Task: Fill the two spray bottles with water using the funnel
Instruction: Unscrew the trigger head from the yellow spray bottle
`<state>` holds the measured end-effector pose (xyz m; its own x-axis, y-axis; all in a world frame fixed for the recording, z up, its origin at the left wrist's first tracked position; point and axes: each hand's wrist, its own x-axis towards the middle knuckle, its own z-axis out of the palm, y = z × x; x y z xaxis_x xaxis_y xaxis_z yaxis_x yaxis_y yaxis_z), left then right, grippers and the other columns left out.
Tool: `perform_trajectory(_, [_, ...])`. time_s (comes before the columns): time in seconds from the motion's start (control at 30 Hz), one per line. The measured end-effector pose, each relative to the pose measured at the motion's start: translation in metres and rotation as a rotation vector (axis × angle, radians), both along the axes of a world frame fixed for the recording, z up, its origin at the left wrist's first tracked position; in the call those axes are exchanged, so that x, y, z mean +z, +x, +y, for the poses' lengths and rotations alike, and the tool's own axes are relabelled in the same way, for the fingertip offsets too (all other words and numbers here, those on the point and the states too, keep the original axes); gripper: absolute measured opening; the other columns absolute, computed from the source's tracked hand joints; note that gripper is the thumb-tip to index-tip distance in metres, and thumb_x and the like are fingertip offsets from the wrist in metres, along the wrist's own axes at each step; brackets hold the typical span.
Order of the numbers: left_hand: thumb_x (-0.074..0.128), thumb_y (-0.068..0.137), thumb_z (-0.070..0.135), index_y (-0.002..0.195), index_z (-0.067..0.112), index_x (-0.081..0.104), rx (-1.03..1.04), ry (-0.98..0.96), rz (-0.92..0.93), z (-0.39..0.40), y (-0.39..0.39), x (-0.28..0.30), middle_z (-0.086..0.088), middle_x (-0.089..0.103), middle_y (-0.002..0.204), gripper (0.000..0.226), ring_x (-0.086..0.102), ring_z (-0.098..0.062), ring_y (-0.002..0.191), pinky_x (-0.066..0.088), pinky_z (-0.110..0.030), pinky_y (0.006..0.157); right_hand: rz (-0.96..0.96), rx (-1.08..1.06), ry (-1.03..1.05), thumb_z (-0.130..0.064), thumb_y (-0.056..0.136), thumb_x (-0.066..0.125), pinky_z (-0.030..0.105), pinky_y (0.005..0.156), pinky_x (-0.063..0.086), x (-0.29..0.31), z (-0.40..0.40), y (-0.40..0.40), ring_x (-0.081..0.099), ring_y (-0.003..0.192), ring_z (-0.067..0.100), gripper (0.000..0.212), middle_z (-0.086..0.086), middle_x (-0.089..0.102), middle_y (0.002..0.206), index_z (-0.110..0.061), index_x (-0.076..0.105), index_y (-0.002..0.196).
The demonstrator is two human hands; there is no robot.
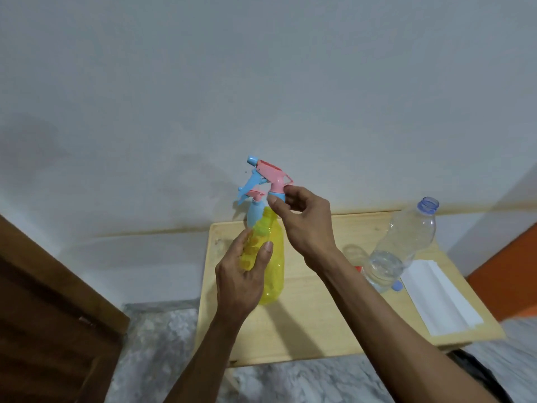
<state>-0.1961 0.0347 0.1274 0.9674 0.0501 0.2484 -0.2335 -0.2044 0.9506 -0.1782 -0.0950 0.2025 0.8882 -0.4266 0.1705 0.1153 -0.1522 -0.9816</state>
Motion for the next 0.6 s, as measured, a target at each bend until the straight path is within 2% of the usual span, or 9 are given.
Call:
perform_trajectory(0.07, [0.066, 0.085, 0.052, 0.119, 0.029, 0.067, -0.026, -0.004, 0.005, 0.006, 0.002, -0.008, 0.020, 0.072, 0.097, 0.041, 0.069, -0.003, 0.088, 0.055, -0.024, 0.078, -0.038, -0.059, 0.035, -0.024, 0.088, 0.079, 0.017, 0.077, 0.051, 0.004, -0.001, 0.004, 0.061, 0.074, -0.010, 0.014, -0.018, 0.067, 0.082, -0.030, 0.068, 0.094])
perform_trajectory(0.17, [0.066, 0.078, 0.059, 0.118, 0.029, 0.066, -0.070, 0.018, 0.028, 0.020, 0.005, -0.023, 0.020, 0.072, 0.098, 0.050, 0.069, -0.002, 0.089, 0.056, -0.025, 0.079, -0.109, -0.196, 0.105, -0.028, 0.090, 0.077, 0.039, 0.088, 0.059, 0.013, -0.007, 0.009, 0.065, 0.084, 0.002, 0.012, -0.006, 0.072, 0.090, -0.030, 0.069, 0.098])
perform_trajectory(0.23, [0.070, 0.070, 0.063, 0.122, 0.029, 0.065, -0.090, 0.049, 0.055, 0.029, 0.008, -0.037, 0.017, 0.073, 0.098, 0.062, 0.068, 0.000, 0.091, 0.055, -0.024, 0.081, -0.154, -0.286, 0.138, -0.028, 0.091, 0.075, 0.049, 0.093, 0.058, 0.020, -0.016, 0.008, 0.066, 0.089, 0.008, 0.011, 0.002, 0.075, 0.097, -0.029, 0.069, 0.100])
perform_trajectory(0.33, [0.075, 0.061, 0.066, 0.123, 0.027, 0.064, -0.104, 0.098, 0.086, 0.037, 0.013, -0.056, 0.011, 0.071, 0.106, 0.074, 0.067, -0.004, 0.096, 0.053, -0.023, 0.084, -0.174, -0.365, 0.145, -0.026, 0.093, 0.073, 0.049, 0.093, 0.058, 0.023, -0.038, 0.003, 0.065, 0.088, 0.008, 0.007, 0.005, 0.075, 0.099, -0.027, 0.069, 0.099])
perform_trajectory(0.4, [0.075, 0.060, 0.064, 0.115, 0.032, 0.063, -0.089, 0.100, 0.115, 0.035, 0.016, -0.064, 0.010, 0.069, 0.108, 0.064, 0.065, -0.006, 0.097, 0.052, -0.024, 0.085, -0.155, -0.389, 0.142, -0.022, 0.093, 0.072, 0.042, 0.089, 0.057, 0.015, -0.053, -0.002, 0.062, 0.082, 0.007, 0.007, 0.002, 0.072, 0.091, -0.024, 0.069, 0.100])
perform_trajectory(0.47, [0.071, 0.062, 0.064, 0.115, 0.034, 0.061, -0.067, 0.102, 0.130, 0.029, 0.018, -0.068, 0.008, 0.067, 0.108, 0.062, 0.063, -0.009, 0.099, 0.051, -0.026, 0.085, -0.104, -0.407, 0.135, -0.020, 0.093, 0.072, 0.039, 0.085, 0.057, -0.003, -0.066, -0.007, 0.060, 0.078, 0.008, 0.008, -0.002, 0.068, 0.084, -0.024, 0.069, 0.100])
perform_trajectory(0.6, [0.064, 0.066, 0.066, 0.122, 0.024, 0.062, -0.035, 0.131, 0.146, 0.012, 0.023, -0.081, 0.006, 0.065, 0.114, 0.070, 0.059, -0.014, 0.106, 0.043, -0.027, 0.088, 0.098, -0.408, 0.037, -0.031, 0.090, 0.075, 0.040, 0.087, 0.058, -0.059, -0.087, -0.009, 0.068, 0.085, 0.013, 0.014, -0.004, 0.073, 0.096, -0.029, 0.069, 0.102])
